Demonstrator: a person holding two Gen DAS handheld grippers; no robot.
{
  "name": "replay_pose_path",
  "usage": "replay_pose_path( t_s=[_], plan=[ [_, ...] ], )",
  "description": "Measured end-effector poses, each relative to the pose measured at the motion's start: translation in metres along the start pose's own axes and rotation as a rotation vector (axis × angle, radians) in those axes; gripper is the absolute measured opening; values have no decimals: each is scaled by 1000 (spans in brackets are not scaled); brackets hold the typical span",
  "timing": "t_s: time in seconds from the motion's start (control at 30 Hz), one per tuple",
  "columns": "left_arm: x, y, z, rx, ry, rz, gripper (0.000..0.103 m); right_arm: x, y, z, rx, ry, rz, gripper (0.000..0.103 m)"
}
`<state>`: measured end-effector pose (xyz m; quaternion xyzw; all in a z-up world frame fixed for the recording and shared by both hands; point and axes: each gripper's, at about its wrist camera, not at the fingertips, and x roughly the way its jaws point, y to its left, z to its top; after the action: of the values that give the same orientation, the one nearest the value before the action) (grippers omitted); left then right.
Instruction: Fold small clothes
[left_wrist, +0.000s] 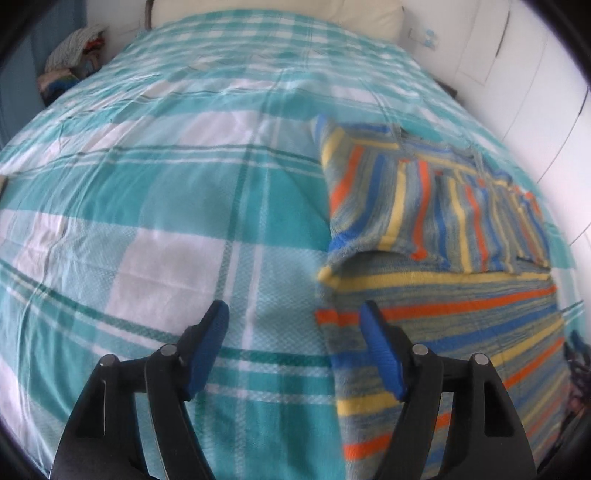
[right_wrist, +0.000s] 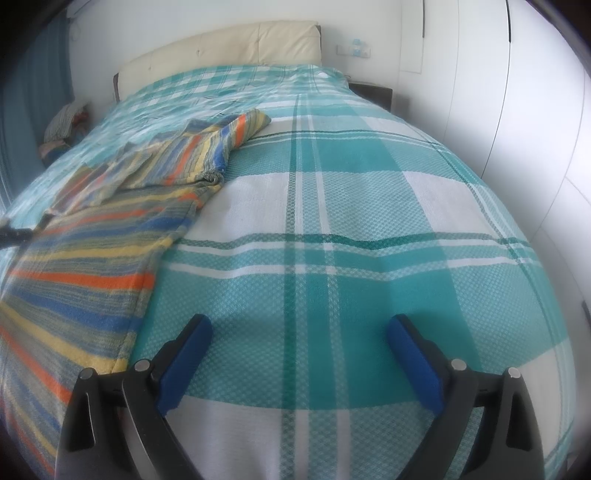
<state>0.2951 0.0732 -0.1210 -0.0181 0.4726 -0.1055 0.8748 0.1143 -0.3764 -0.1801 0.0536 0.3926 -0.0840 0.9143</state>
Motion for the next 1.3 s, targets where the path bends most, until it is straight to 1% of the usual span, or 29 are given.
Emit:
replay_pose_path(
  t_s=[0.07, 0.13, 0.3, 0.37, 0.4, 0.43, 0.5, 0.57, 0.6, 0.63, 0.7, 0.77, 0.8, 0.87, 0.9, 0.97, 1.07, 1.17, 1.23, 1.27, 1.3],
  plan=[
    [-5, 5, 12, -11, -10, -44, 75, 0, 0, 0, -1, 0, -2, 96],
    [-6, 7, 28, -16, -18, -68, 75, 1, 0, 0, -1, 0, -1, 96],
    [7, -4, 79, -10, -42, -60, 76, 1, 1, 0, -1, 1, -1, 96],
    [17, -14, 92, 7, -40, -70, 77, 1, 1, 0, 0, 0, -1, 96],
    [22, -18, 96, 18, -36, -71, 80, 1, 1, 0, 0, 1, -1, 96],
    [30, -24, 99, 27, -27, -59, 82, 1, 1, 0, 0, 1, -1, 96],
    [47, -28, 98, 38, -5, 2, 84, 1, 1, 0, -1, 1, -1, 97],
    [67, -26, 90, 50, 37, 90, 84, 1, 1, 0, 0, 1, -1, 97],
    [77, -23, 84, 56, 64, 147, 85, 1, 1, 0, 0, 1, -2, 97],
    [82, -19, 79, 56, 71, 174, 90, 1, 1, 0, 0, 1, -1, 97],
    [72, -9, 75, 22, 29, 160, 92, 1, 1, 0, 0, 1, -2, 97],
    [54, 1, 72, -25, 9, 143, 90, 1, 1, 0, 0, 1, -2, 97],
    [42, 4, 69, -41, -9, 123, 90, 1, 1, 0, 0, 1, -2, 97],
    [13, 10, 57, -61, -48, 61, 91, 1, 2, 0, 0, 1, -2, 97],
    [-1, 13, 49, -63, -58, 27, 92, 1, 2, 0, 0, 1, -2, 97],
    [-28, 14, 29, -48, -62, -8, 93, 1, 2, 0, 0, 1, -3, 97],
    [-59, 13, -1, -24, -62, 7, 94, 1, 2, 0, 0, 1, -2, 97],
    [-85, 13, -35, -68, -58, 38, 98, 1, 2, 1, 0, 2, -2, 97],
    [-93, 14, -57, -107, -58, 15, 99, 1, 2, 0, -1, 1, -3, 97],
    [-92, 14, -66, -122, -57, 1, 99, 1, 3, 0, -2, 1, -6, 97],
    [-88, 15, -72, -134, -57, 4, 99, 1, 3, 0, -3, 0, -8, 97]
  ],
)
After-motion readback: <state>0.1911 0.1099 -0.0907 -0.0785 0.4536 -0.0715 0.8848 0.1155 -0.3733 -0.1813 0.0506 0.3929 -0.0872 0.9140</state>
